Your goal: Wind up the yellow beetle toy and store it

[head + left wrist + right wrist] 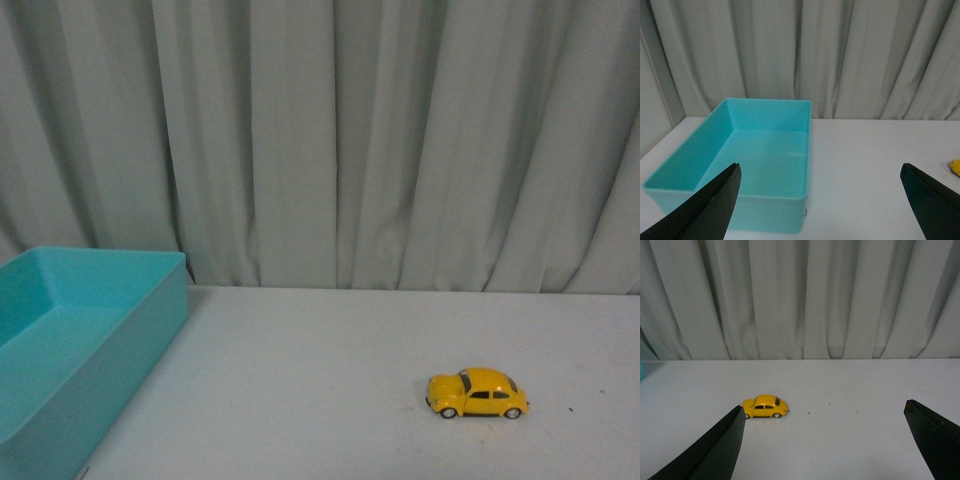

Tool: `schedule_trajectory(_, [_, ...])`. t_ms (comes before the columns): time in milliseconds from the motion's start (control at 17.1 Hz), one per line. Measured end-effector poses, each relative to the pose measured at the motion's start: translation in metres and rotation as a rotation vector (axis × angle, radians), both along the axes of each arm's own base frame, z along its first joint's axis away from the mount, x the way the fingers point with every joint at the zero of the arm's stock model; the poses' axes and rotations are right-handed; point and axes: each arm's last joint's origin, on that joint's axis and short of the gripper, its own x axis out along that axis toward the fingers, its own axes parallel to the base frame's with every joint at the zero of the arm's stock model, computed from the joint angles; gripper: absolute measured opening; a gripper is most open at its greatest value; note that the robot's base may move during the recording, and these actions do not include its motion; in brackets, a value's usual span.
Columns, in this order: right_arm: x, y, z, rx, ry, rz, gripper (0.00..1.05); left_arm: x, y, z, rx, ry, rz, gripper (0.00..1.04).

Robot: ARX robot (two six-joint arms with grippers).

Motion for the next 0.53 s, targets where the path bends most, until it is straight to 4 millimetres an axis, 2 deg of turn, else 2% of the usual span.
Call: schedule_trajectory(528, [0.0000, 0.0000, -0.0003, 0.000, 0.003, -0.001, 0.98, 0.0000, 0.0000, -0.0001, 0.000, 0.001, 0.000, 0.98])
